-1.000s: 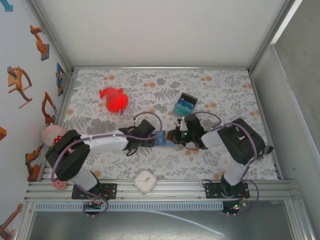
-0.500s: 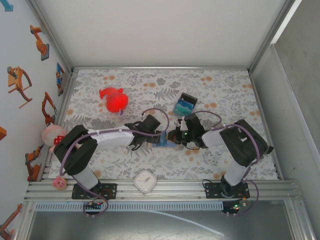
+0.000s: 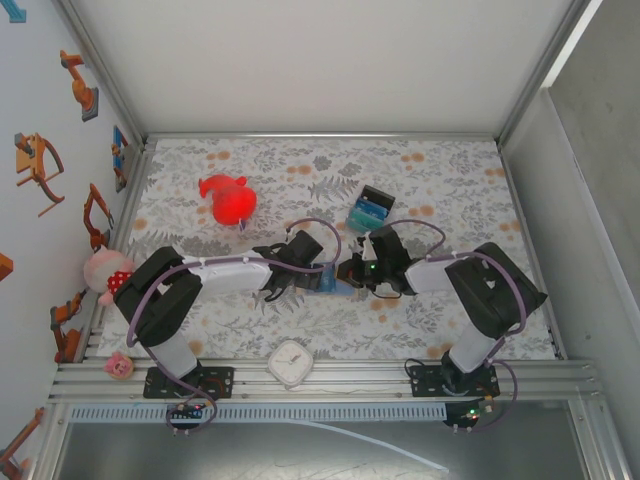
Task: Take the credit cards out of the card holder
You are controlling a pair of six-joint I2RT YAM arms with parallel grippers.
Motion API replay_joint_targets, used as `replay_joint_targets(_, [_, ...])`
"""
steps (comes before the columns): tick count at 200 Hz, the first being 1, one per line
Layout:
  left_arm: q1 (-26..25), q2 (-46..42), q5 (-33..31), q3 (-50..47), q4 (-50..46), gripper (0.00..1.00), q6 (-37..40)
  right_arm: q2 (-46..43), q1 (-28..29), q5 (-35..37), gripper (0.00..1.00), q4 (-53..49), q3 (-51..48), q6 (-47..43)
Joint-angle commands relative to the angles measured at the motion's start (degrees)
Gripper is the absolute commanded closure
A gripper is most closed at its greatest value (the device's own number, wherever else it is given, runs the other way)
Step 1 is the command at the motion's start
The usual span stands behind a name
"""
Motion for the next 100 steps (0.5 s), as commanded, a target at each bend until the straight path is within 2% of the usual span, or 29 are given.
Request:
replay_joint_targets(1, [-0.2,1.0,-0.1,0.0,-2.8,0.03,0.8,-3.0,-0.6,2.6,1.00,-4.8,1.6,-2.3])
replay_joint_targets(28, [-0.2,1.1,0.0,-0.1,-2.6,0.03,0.7,-4.0,-0.8,3.3,1.00,-5.5,1.4,-2.6])
replay_joint_targets(48, [-0.2,1.2,0.3,0.0,-2.4,0.03,0.5,-3.3,-0.8,1.9,1.00,-1.7,0.6,-1.0])
replay_joint_targets(76, [-0.2,1.4,0.4,-0.1,-2.5,0.03,0.2,-2.5,-0.8,-0.3,0.88,4.5,-0.6,1.7])
replay_joint_targets(100, [-0.2,1.9,0.6,-0.2,-2.7,0.03,0.0,-1.0,-0.8,-2.0,0.87,9.3,-0.9,3.2])
